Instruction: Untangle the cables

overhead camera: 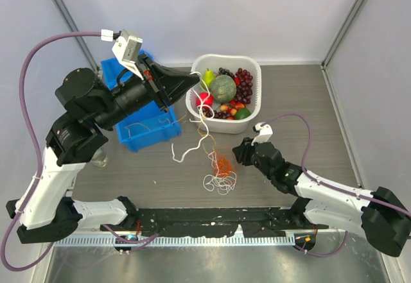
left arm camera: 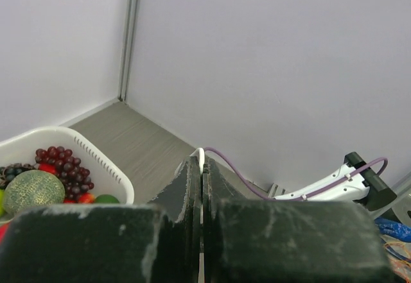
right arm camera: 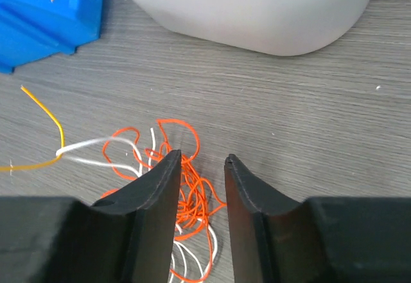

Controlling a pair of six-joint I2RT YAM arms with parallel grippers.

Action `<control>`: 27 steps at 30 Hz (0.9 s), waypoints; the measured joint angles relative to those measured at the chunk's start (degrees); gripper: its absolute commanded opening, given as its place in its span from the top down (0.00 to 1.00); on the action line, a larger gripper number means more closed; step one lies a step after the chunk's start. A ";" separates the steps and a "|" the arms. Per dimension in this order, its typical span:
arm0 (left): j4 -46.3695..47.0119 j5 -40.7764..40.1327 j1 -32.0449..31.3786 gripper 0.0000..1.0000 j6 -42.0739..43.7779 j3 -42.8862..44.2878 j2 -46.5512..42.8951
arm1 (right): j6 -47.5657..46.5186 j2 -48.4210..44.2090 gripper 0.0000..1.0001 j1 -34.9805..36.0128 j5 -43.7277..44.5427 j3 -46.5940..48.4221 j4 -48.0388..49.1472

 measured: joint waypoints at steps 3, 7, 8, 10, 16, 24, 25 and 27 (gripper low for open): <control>0.02 0.17 0.00 1.00 -0.26 1.16 1.22 | -1.46 -1.64 0.49 -0.07 -1.51 1.62 -4.22; -0.33 0.17 0.00 1.00 -0.87 1.20 2.29 | -6.27 -5.16 0.41 -0.13 -8.09 6.62 -7.80; -0.52 0.15 0.00 1.00 -1.11 1.20 2.51 | -7.82 -6.19 0.41 -0.15 -11.37 8.39 -7.76; -0.85 0.15 0.00 1.00 -1.36 1.18 2.73 | -9.81 -6.86 0.41 -0.15 -16.57 11.39 -6.58; -1.03 0.15 0.00 1.00 -1.90 1.03 2.71 | -13.73 -2.27 0.41 -0.13 -25.83 18.51 -0.55; -1.07 0.24 0.00 1.00 -2.80 0.94 2.71 | -11.61 6.56 0.97 -0.15 -30.88 19.54 6.91; -1.07 0.22 -0.02 1.00 -2.80 0.94 2.69 | -10.29 6.86 0.99 -0.15 -32.06 17.88 9.77; -1.05 0.22 0.00 1.00 -2.78 0.94 2.69 | -8.22 6.99 0.99 -0.15 -33.94 14.62 13.75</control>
